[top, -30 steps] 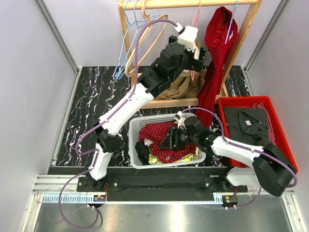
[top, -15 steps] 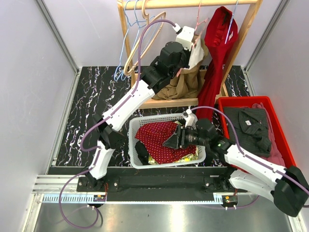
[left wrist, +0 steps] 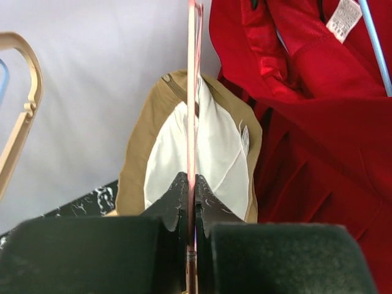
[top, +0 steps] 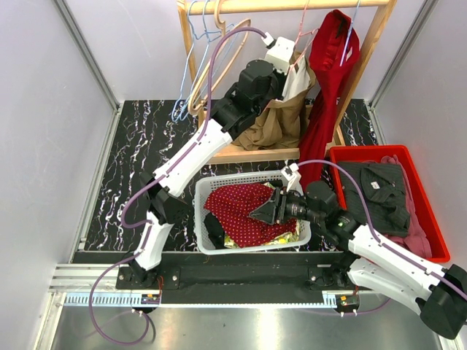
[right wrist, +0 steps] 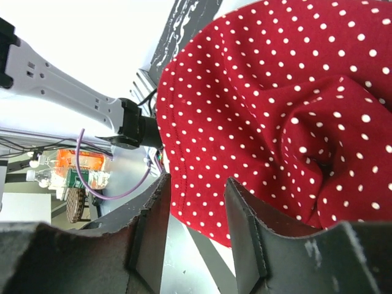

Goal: Remove the skirt from the hanger

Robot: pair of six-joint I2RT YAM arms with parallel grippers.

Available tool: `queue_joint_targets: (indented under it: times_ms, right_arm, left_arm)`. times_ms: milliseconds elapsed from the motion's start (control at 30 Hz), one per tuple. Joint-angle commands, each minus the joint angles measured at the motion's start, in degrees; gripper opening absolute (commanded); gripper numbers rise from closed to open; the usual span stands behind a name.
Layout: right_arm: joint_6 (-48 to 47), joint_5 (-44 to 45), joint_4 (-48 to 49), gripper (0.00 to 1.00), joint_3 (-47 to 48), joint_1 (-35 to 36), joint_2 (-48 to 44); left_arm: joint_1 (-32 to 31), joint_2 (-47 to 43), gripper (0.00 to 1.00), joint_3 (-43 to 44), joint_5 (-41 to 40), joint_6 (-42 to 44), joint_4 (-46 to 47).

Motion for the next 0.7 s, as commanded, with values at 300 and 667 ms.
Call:
queue_joint_targets:
  times_ms: [300, 667]
  right_arm:
    - [-0.1, 1.6, -0.2, 0.45, -1.9, 0.1, -1.5]
    - [-2.3, 3.1, -7.4, 0.45, 1.8, 0.1, -4.7]
  left_arm:
    - [0.4, -12.1, 0.0, 7.9, 1.6, 8.1, 13.5]
    - [0.4, -18.9, 0.0, 5.4, 1.1, 7.6, 6.7]
